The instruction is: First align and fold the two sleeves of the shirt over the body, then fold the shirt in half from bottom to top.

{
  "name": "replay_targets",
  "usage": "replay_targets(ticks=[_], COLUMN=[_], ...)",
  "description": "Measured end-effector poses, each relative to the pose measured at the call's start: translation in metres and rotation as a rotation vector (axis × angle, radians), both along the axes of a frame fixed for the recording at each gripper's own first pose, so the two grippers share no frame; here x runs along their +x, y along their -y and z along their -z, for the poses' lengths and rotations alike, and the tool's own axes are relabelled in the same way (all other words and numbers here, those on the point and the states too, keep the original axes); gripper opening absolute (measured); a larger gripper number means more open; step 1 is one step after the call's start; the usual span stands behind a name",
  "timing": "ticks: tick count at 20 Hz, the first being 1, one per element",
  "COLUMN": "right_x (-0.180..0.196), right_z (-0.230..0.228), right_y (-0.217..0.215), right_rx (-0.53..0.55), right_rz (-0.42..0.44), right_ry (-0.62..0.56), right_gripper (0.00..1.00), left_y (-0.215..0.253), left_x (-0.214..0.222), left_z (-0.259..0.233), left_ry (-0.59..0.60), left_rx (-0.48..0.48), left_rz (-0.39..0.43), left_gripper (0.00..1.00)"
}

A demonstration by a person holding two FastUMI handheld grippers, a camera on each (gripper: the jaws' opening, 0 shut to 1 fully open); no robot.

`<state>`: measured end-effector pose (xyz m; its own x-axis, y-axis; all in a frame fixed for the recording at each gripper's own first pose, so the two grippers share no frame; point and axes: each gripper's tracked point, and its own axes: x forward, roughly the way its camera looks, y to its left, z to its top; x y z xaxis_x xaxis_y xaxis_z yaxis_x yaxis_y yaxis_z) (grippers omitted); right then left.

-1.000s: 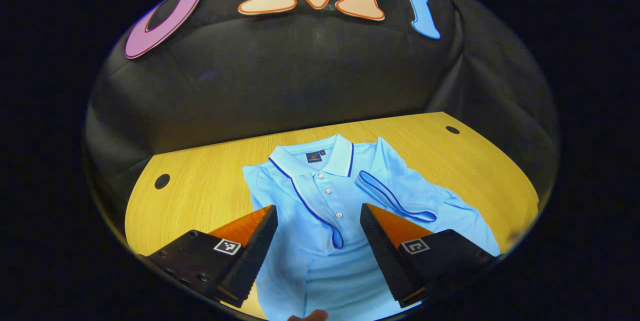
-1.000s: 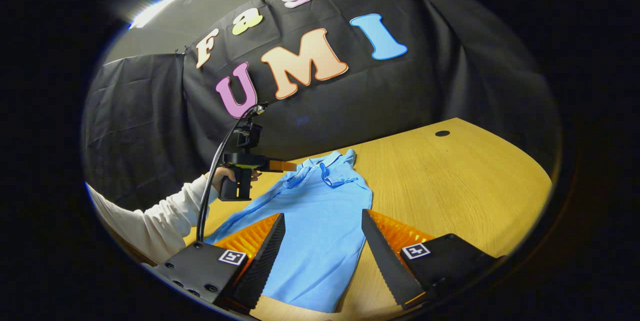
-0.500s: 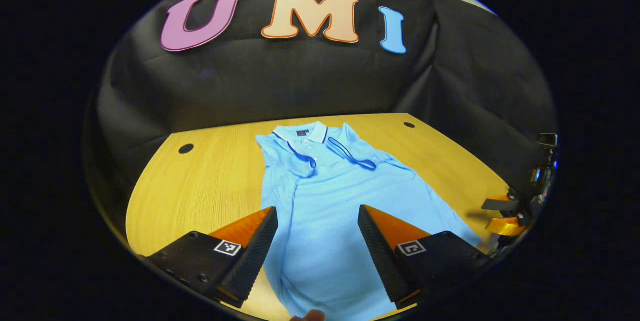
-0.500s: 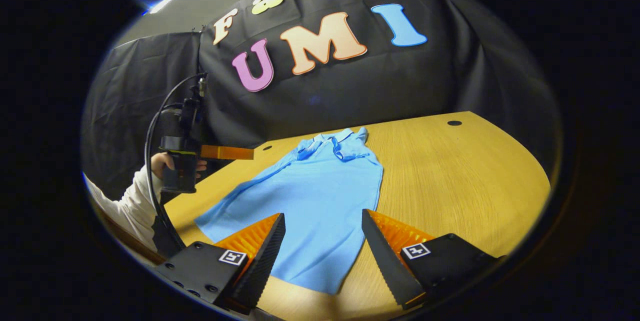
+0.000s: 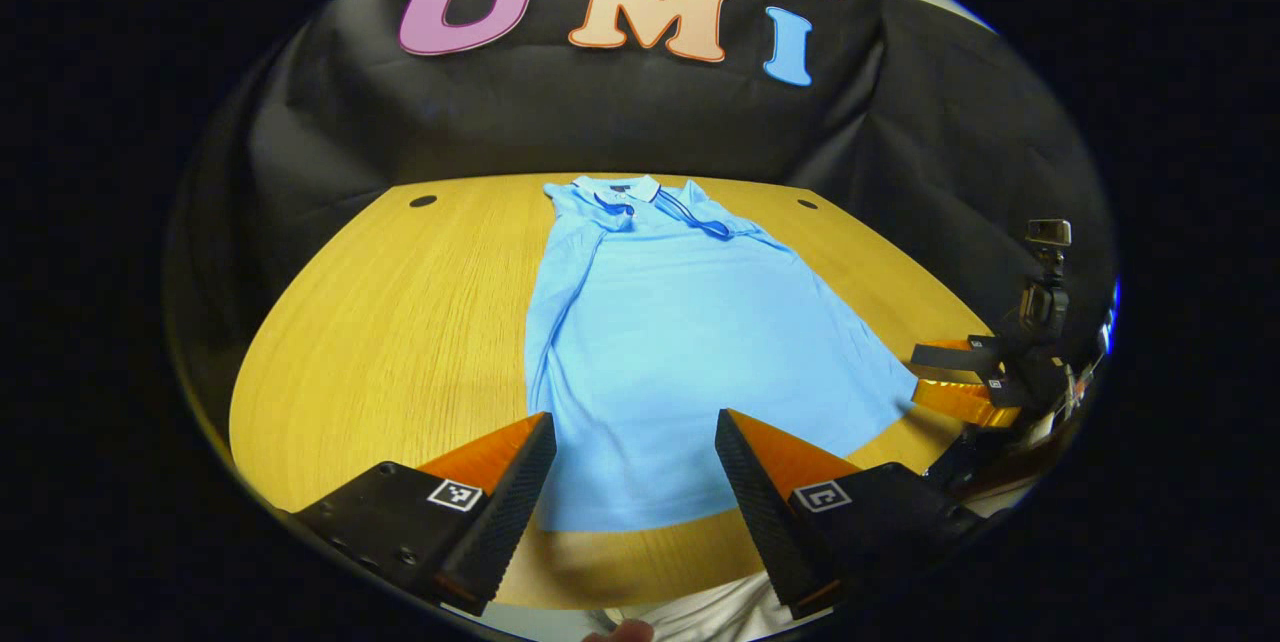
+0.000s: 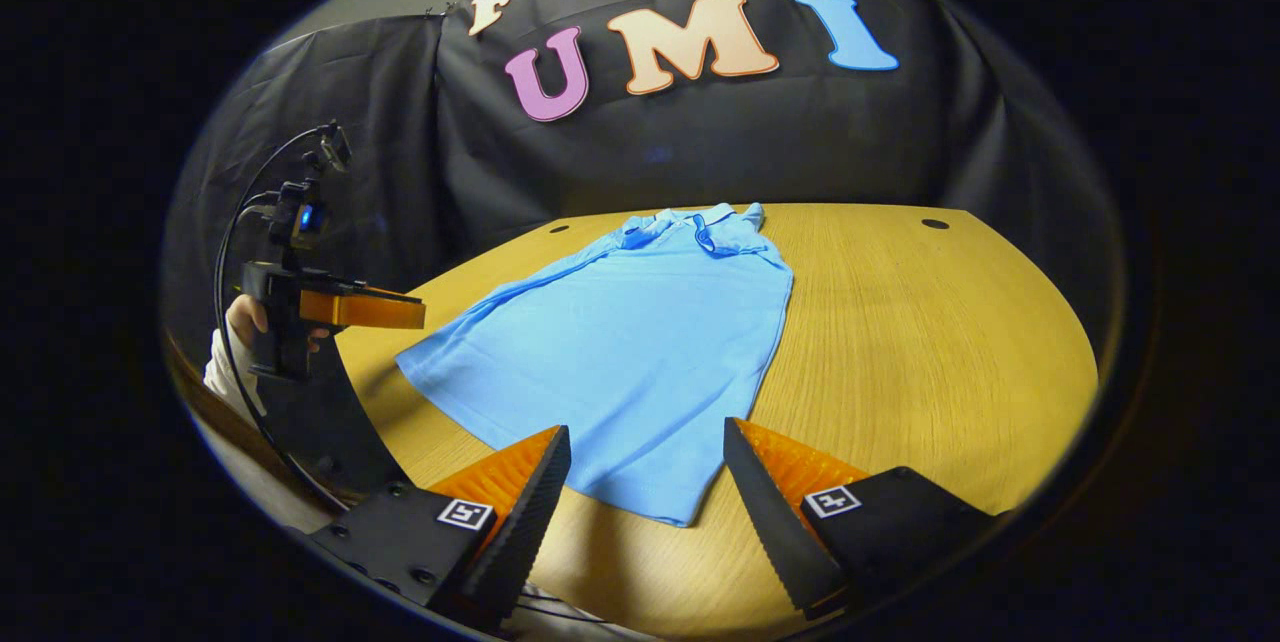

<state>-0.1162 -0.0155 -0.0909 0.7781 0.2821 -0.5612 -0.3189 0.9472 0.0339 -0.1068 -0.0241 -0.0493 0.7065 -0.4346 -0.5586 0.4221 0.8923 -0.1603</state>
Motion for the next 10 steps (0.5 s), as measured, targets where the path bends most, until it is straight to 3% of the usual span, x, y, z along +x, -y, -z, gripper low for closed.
replay_targets(ticks=[10], right_x=[-0.002], right_z=[0.018], right_y=[-0.008], right_rx=[-0.067], right_rz=[-0.025], right_ry=[0.000], right_gripper=[0.97], left_y=[-0.008], left_x=[-0.016], left_z=[0.037], left_ry=[-0.025], left_rx=[0.078], left_rz=[-0.008], left_gripper=[0.96])
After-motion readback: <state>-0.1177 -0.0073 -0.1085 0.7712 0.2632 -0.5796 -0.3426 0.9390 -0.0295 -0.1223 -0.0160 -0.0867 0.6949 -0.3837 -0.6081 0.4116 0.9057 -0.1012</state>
